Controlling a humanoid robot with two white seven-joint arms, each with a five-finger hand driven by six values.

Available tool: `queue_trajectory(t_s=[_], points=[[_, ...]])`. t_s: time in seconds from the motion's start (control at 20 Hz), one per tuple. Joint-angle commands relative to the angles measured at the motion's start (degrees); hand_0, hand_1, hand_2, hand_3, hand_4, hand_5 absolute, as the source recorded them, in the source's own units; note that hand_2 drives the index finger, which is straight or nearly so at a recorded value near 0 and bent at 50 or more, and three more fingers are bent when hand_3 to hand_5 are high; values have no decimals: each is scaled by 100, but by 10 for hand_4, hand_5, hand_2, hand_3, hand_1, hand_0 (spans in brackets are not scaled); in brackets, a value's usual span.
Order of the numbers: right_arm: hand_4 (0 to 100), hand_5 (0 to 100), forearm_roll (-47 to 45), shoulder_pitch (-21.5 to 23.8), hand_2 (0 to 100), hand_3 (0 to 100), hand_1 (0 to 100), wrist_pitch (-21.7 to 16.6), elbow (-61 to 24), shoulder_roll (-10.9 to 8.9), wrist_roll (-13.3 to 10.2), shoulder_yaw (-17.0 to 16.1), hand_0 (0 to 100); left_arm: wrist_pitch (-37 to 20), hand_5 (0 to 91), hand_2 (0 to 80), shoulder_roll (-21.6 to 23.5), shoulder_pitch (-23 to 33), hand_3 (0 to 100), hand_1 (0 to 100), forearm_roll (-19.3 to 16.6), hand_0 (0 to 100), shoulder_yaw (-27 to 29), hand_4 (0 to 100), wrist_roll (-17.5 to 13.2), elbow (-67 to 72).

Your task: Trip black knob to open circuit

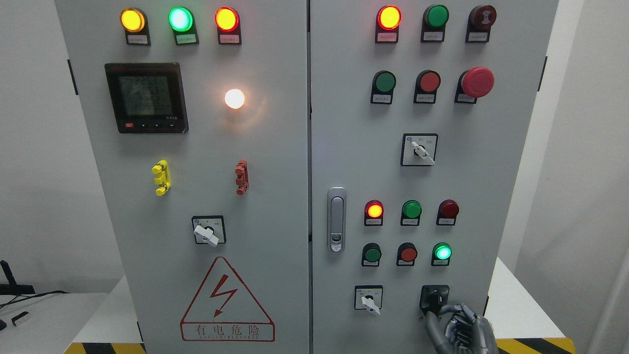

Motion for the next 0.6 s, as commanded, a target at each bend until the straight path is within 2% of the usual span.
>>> queue_trajectory(t_s=[0.0,0.55], points=[[974,999,0,1,526,914,742,2,-10,-56,-25,-159,434,-1,0,0,-3,0,0,389,26,120,0,0,2,0],[972,999,0,27,497,910,742,2,-1,-74,-25,-167,436,-1,0,0,-3,0,0,389,26,120,0,0,2,0]])
